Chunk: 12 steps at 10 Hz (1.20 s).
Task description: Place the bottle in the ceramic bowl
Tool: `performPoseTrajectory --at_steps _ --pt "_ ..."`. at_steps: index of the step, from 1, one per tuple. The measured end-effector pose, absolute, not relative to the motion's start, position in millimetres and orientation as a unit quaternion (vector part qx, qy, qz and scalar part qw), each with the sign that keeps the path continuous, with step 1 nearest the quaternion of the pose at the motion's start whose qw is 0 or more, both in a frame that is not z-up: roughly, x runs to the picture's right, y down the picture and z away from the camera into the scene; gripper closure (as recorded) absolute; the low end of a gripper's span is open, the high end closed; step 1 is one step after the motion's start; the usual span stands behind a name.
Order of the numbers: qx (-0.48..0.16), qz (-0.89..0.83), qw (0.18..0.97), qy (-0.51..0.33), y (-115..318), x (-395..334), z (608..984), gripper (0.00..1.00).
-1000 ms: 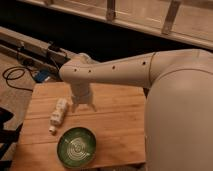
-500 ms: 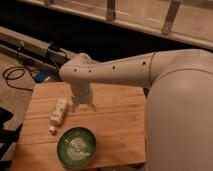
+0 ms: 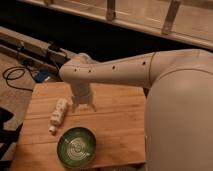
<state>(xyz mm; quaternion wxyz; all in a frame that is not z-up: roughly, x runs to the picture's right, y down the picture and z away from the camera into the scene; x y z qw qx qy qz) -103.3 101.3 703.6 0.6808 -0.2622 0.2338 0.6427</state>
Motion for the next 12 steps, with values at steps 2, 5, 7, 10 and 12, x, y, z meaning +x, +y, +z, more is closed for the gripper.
performPoseTrajectory --at_steps 2,5,7,10,12 --pt "-0.262 0.643 0.681 0.234 101.0 -103.3 703.4 0.35" --pt "-0.262 0.643 0.681 0.234 101.1 -103.3 703.4 0.35" --pt "-0.262 0.643 0.681 0.234 101.1 -103.3 703.5 0.35" --pt "-0.262 0.643 0.681 0.233 100.8 -103.2 703.4 0.35" --pt "-0.261 0.633 0.693 0.225 92.1 -105.0 706.1 0.35"
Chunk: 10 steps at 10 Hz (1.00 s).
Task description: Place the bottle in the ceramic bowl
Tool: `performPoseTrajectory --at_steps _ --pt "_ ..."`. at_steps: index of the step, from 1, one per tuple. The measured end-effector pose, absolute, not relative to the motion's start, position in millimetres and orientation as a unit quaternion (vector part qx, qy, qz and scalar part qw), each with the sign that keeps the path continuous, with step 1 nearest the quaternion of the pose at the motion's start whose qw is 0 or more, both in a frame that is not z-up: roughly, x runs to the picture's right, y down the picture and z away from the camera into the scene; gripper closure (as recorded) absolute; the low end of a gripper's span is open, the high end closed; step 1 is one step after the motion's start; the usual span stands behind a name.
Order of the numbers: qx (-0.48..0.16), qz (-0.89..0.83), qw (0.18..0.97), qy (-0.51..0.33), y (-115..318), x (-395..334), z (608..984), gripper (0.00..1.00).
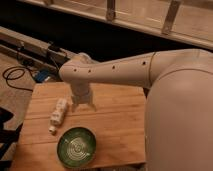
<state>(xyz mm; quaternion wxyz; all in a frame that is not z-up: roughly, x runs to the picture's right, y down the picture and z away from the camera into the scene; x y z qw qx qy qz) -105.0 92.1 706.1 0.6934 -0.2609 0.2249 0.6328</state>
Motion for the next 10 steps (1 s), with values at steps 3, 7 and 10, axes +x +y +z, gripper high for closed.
performPoseTrajectory --at_steps 3,7,10 --pt "-0.260 0.599 0.727 0.212 64 -140 722 0.35" --pt "-0.243 0.593 0.748 0.172 43 -223 741 0.35" --pt "-0.237 0.597 0.747 0.172 41 -219 743 0.35"
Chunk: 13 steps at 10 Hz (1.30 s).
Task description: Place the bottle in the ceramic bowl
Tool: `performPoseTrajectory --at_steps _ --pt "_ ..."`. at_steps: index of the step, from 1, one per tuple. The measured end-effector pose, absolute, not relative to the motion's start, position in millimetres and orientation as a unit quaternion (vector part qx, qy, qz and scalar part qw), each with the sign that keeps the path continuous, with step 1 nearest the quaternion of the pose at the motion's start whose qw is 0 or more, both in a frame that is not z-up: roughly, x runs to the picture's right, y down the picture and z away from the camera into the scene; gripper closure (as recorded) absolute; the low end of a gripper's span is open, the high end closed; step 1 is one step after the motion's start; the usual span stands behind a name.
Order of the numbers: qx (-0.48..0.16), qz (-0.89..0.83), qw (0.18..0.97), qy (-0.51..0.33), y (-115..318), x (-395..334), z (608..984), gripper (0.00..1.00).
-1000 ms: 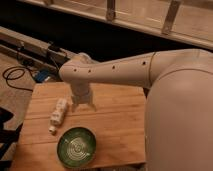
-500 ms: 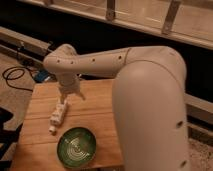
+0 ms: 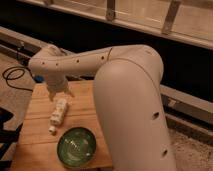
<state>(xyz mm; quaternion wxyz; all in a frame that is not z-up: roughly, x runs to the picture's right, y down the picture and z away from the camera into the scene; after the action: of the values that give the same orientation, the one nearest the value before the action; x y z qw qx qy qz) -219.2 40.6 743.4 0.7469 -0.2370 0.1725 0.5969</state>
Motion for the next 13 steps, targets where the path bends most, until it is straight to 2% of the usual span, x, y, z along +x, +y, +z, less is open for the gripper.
performPoseTrajectory --at_steps 2,7,13 --pt "-0.236 0.603 0.741 0.177 43 -219 743 0.35" --pt "-0.252 0.614 0.711 0.233 85 -196 758 0.35" --pt "-0.261 0.616 0.703 0.242 90 -194 760 0.35"
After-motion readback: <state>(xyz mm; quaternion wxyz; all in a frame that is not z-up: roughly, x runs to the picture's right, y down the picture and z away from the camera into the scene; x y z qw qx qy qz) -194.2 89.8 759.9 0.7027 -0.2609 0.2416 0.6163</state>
